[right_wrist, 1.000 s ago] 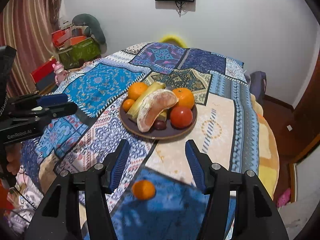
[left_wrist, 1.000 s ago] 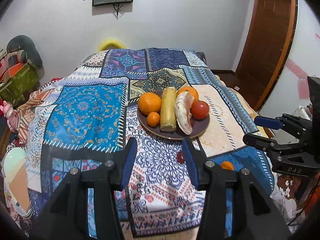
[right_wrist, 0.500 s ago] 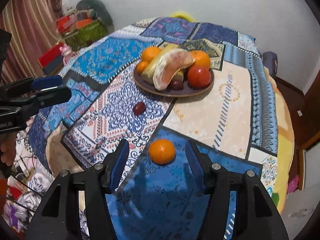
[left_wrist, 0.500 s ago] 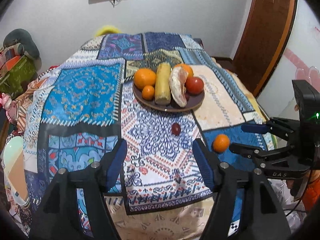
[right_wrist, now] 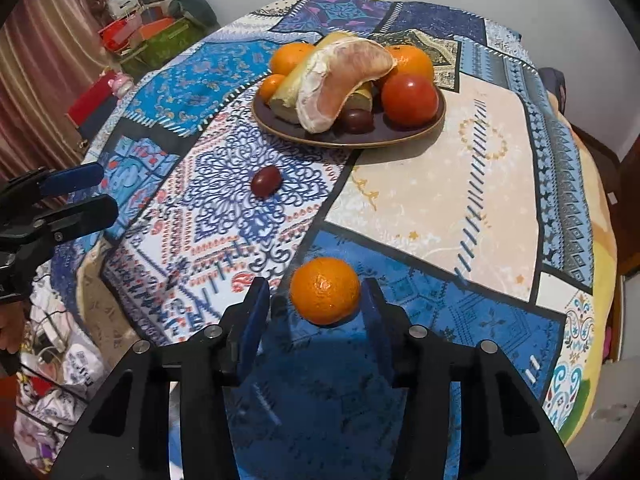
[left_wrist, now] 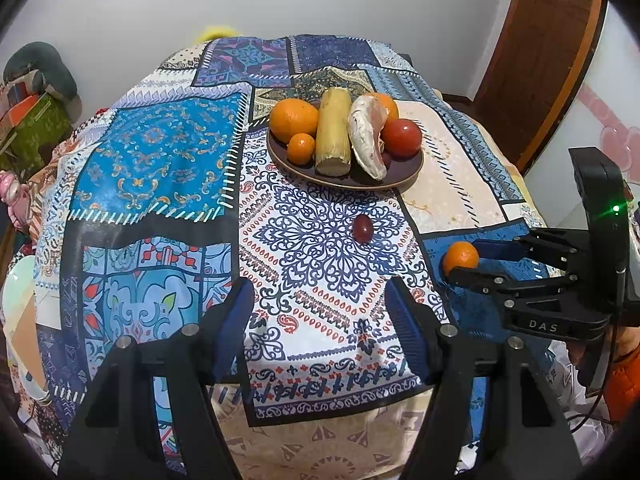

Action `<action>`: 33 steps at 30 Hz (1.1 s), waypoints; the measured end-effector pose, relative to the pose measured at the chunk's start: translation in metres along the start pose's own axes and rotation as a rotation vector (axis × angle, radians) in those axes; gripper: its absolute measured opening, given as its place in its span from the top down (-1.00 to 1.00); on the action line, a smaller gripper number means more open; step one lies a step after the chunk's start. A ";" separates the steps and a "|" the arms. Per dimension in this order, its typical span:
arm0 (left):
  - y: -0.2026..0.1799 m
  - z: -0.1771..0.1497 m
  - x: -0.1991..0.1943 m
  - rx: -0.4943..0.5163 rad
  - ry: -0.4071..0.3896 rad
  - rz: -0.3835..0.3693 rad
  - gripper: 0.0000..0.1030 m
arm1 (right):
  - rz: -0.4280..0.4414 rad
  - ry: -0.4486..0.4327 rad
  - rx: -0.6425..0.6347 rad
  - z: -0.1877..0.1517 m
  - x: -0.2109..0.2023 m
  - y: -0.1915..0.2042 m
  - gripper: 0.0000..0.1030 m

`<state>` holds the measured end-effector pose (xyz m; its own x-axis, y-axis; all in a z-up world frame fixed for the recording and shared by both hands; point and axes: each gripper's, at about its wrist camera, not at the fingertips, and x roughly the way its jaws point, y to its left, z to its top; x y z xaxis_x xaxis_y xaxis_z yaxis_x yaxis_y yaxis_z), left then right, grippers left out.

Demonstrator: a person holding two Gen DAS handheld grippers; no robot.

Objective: Organize fruits
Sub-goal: 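Grasp a mandarin with the right gripper while the left gripper approaches a date, then carry the mandarin and the date to the brown plate and release them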

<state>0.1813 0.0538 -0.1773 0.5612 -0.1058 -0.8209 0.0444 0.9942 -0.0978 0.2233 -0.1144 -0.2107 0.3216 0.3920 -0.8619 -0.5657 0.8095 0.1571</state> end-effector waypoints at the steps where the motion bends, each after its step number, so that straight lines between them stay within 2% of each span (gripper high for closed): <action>1: 0.000 0.001 0.003 -0.004 0.004 -0.003 -0.31 | -0.004 -0.001 -0.002 0.001 0.001 -0.001 0.26; 3: 0.000 0.003 0.008 -0.007 0.014 -0.009 -0.31 | -0.008 -0.009 -0.005 0.002 0.000 -0.004 0.35; 12: -0.011 0.015 0.033 0.012 0.031 -0.030 -0.30 | 0.003 -0.069 0.013 0.007 -0.010 -0.013 0.36; 18: -0.018 0.025 0.057 0.022 0.055 -0.047 -0.01 | -0.001 -0.136 0.033 0.018 -0.023 -0.026 0.36; 23: -0.027 0.030 0.079 0.045 0.085 -0.058 0.04 | -0.003 -0.175 0.052 0.025 -0.028 -0.036 0.36; 25: -0.030 0.031 0.085 0.057 0.089 -0.054 0.05 | -0.005 -0.183 0.057 0.027 -0.028 -0.040 0.36; 33: -0.037 0.036 0.106 0.066 0.106 -0.056 0.37 | 0.003 -0.190 0.070 0.034 -0.022 -0.051 0.36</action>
<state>0.2686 0.0063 -0.2407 0.4664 -0.1591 -0.8702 0.1295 0.9854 -0.1108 0.2709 -0.1495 -0.1831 0.4613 0.4644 -0.7560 -0.5148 0.8341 0.1983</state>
